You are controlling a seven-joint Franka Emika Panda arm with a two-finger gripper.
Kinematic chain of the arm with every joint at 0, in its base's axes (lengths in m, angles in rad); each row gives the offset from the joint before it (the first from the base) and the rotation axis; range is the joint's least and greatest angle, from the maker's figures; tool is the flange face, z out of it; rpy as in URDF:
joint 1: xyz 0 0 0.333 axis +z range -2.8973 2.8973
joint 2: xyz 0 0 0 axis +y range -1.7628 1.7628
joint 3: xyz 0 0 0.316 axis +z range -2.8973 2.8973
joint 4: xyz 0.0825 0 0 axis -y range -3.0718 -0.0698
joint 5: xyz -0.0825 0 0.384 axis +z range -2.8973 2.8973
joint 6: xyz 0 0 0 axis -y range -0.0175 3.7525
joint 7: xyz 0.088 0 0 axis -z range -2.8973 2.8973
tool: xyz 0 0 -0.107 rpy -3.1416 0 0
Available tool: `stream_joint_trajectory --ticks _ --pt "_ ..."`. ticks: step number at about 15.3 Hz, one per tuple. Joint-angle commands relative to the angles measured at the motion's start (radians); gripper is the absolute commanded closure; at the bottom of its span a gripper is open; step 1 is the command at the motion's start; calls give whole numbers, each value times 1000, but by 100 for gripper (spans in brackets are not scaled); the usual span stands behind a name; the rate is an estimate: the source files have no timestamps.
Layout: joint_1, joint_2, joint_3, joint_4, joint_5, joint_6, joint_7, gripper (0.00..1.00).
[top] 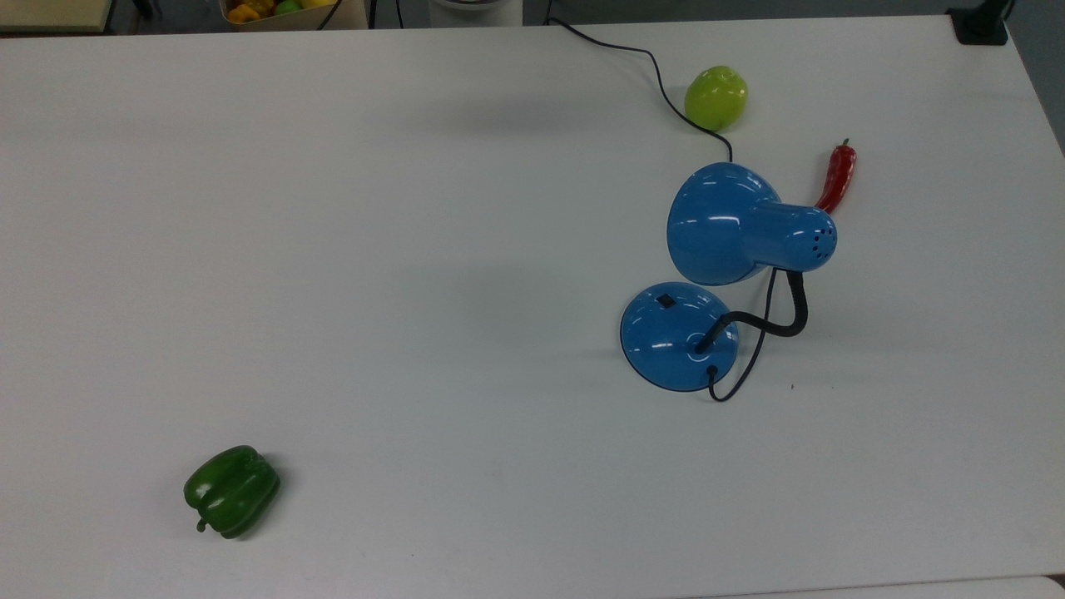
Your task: Turn on desk lamp
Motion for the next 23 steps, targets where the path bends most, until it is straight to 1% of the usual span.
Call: stream_joint_trajectory --ticks 1,10,14,17,21,23 --pt "11 0 -7 6 9 -8 -1 0" --pt "12 3 -4 1 9 18 6 0" --pt "12 -2 -4 -5 12 15 -26 0" --pt "11 1 -2 -6 16 33 -80 0" --pt "5 -2 -1 -26 55 96 -126 0" --pt "-5 -2 -2 -41 93 131 -161 0"
